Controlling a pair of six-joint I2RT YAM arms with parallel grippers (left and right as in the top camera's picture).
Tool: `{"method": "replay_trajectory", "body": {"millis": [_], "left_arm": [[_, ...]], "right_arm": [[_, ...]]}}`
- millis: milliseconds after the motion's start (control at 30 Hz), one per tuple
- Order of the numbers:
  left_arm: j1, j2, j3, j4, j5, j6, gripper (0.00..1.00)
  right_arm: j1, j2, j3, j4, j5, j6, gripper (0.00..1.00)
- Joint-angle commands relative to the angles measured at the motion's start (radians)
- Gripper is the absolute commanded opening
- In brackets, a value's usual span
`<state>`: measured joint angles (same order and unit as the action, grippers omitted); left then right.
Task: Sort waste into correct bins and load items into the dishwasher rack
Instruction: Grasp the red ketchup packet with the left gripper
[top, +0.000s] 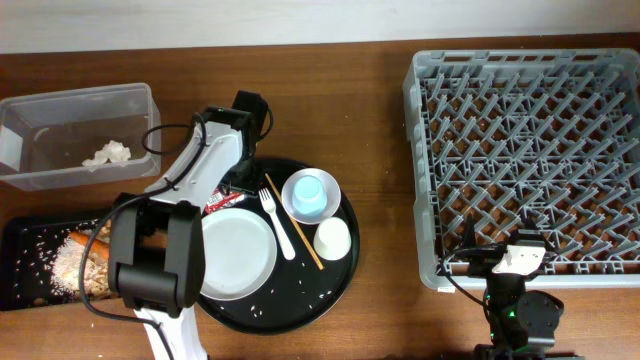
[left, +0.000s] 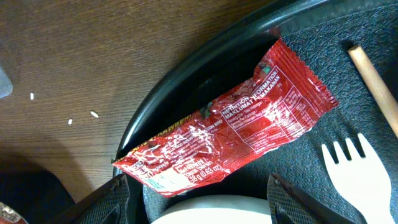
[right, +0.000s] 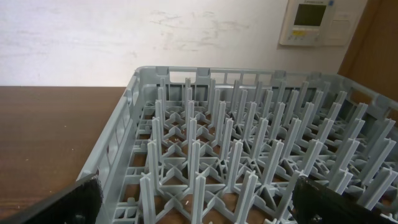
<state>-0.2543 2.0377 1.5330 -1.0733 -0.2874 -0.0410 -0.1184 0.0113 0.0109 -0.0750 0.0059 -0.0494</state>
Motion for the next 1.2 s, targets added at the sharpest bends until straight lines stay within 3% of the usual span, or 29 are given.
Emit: {"method": "replay_trajectory", "body": {"millis": [0, 267, 1000, 1067, 1167], "left_arm": [[0.000, 0.010, -0.036, 0.039, 0.011, 0.035, 0.71], [0.000, 0.010, -0.073, 0.082, 0.064, 0.100, 0.70], [0.000, 0.010, -0.124, 0.163, 0.056, 0.126, 0.64], [0.000, 0.010, -0.122, 0.169, 0.056, 0.125, 0.49], [0.000, 0.010, -0.122, 0.169, 0.056, 0.125, 0.41]], "right_arm": [[-0.006, -0.006, -0.005, -0.007, 0.002, 0.001, 0.99], [-0.006, -0.006, -0.005, -0.007, 0.002, 0.002, 0.99], [-0.006, -0.006, -0.005, -0.007, 0.002, 0.001, 0.99], [-0.006, -0.006, -0.005, -0.007, 0.002, 0.001, 0.99], [-0.006, -0.006, -0.005, -0.007, 0.002, 0.001, 0.99]]}}
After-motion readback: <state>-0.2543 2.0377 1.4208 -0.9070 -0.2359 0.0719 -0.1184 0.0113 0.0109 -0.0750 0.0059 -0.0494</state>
